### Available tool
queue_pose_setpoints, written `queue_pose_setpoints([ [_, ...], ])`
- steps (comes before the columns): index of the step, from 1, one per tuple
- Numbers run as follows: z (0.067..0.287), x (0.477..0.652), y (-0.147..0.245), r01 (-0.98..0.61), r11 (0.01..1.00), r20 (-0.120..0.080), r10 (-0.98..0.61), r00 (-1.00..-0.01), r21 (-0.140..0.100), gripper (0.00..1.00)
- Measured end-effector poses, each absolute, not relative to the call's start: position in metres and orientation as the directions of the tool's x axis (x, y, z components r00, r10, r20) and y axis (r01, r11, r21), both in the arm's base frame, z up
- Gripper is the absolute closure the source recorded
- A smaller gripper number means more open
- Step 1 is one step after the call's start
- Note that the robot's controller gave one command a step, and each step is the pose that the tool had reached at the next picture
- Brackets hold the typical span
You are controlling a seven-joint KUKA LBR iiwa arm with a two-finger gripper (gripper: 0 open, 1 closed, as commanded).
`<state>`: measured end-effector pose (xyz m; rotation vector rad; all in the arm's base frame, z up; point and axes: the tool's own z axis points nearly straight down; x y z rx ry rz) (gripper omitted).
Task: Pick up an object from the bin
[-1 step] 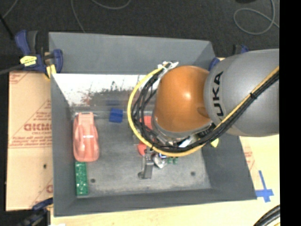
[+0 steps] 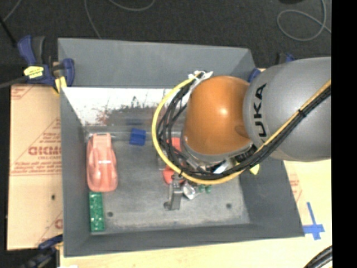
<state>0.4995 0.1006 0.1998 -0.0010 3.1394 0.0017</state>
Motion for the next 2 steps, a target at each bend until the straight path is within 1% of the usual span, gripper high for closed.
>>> queue_pose_setpoints([
  [1,0.190,0.518,0.077,-0.110,0.994,-0.003,-0.110,-0.994,0.002,0.00],
  [2,0.154,0.525,-0.002,-0.191,0.982,-0.005,-0.191,-0.982,0.000,0.00],
])
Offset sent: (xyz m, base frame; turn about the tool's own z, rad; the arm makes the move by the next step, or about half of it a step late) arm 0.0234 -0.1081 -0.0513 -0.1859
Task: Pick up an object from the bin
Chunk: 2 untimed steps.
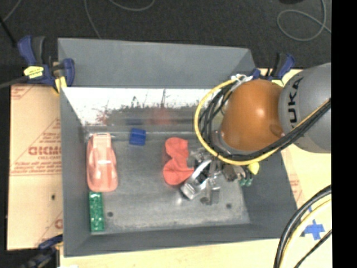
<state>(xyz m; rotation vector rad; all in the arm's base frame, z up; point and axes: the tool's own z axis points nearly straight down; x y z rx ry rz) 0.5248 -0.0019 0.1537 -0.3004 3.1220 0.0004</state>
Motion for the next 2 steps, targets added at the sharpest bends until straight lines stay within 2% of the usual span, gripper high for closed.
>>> queue_pose_setpoints([
  [1,0.127,0.539,-0.029,-0.111,0.994,-0.007,-0.111,-0.994,0.002,0.00],
  [2,0.102,0.554,-0.041,-0.353,0.936,-0.013,-0.353,-0.936,-0.003,0.00],
])
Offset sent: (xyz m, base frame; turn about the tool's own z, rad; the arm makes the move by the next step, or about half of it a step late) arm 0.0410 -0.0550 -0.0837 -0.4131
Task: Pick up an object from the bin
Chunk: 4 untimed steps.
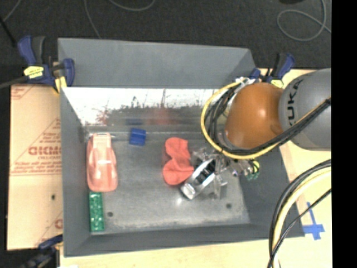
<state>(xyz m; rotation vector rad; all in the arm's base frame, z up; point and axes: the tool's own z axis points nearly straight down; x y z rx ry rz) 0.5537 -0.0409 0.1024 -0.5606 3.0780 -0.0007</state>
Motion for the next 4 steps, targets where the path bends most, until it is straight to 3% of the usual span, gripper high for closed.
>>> queue_pose_setpoints([
  [1,0.070,0.565,-0.047,-0.553,0.833,-0.013,-0.553,-0.833,-0.003,1.00],
  [3,0.074,0.564,-0.047,-0.552,0.834,-0.011,-0.552,-0.834,-0.001,1.00],
  [4,0.092,0.562,-0.047,-0.552,0.834,-0.003,-0.552,-0.834,0.003,1.00],
])
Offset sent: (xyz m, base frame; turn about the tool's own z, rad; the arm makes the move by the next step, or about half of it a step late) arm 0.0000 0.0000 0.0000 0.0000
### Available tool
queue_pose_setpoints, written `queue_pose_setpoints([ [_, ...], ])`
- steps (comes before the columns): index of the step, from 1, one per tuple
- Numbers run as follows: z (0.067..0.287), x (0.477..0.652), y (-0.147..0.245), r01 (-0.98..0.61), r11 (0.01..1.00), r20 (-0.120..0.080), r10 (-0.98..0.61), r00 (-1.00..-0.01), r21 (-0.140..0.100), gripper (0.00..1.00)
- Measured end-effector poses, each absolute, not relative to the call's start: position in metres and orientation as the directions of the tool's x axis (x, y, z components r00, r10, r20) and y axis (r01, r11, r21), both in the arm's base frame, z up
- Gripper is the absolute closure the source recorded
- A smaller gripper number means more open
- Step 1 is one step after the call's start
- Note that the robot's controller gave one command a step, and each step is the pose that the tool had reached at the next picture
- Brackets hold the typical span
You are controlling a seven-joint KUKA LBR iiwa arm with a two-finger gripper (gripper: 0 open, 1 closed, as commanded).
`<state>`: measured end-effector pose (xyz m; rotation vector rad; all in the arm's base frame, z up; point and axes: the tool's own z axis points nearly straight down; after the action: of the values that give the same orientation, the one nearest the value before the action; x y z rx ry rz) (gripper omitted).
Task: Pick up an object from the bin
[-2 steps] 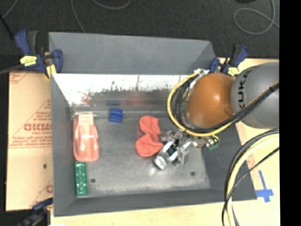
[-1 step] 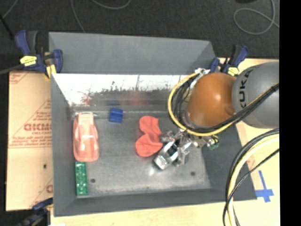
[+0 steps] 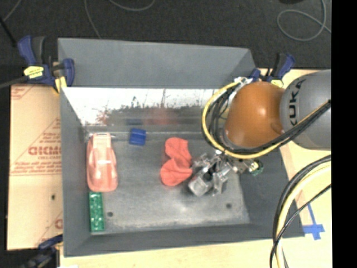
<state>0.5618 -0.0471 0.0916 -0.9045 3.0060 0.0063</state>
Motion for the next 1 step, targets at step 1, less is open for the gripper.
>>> queue_pose_setpoints([
  [1,0.1067,0.5632,-0.0478,-0.551,0.834,-0.006,-0.551,-0.834,-0.001,1.00],
])
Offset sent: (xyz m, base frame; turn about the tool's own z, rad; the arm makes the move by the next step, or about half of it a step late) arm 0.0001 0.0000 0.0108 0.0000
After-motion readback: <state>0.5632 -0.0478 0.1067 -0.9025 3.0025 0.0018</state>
